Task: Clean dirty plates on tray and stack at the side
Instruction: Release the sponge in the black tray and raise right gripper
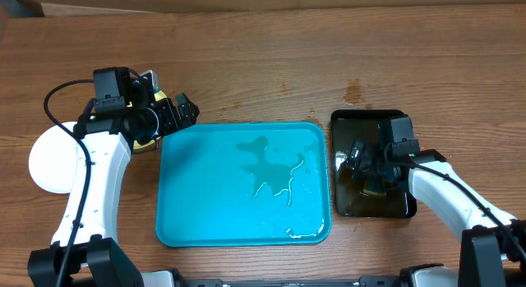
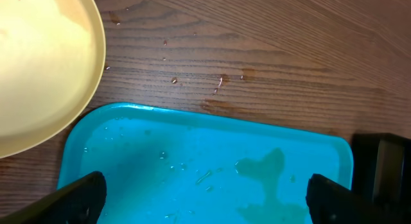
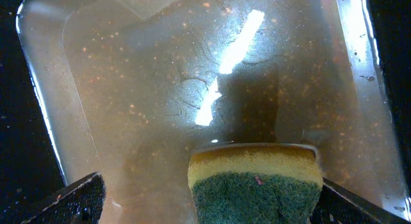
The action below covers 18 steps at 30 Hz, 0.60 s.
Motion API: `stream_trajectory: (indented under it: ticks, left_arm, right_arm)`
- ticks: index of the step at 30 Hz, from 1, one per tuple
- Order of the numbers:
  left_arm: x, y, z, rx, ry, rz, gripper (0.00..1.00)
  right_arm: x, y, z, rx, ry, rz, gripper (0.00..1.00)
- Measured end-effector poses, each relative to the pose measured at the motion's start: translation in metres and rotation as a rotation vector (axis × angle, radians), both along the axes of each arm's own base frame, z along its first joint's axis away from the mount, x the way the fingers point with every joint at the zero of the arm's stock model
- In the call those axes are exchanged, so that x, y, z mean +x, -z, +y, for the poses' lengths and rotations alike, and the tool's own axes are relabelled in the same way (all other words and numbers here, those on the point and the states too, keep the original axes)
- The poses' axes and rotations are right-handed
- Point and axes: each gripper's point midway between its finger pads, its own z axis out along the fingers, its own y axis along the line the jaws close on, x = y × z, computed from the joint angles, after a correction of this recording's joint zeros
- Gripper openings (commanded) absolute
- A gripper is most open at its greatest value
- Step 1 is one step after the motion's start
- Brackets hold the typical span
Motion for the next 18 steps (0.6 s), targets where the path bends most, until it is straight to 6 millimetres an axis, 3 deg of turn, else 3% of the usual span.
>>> stream_trajectory:
  ticks: [15,18]
  left_arm:
    - [0.0,0.001,0.003,0.016,-0.008,0.003,1.0]
    - [0.0,0.001,0.003,0.016,-0.008,0.003,1.0]
  right_arm:
    - [0.0,-0.001,0.0,0.001,0.0,-0.001,1.0]
    - [0.004,-0.014,0.001,0.008,0.0,-0.047,1.0]
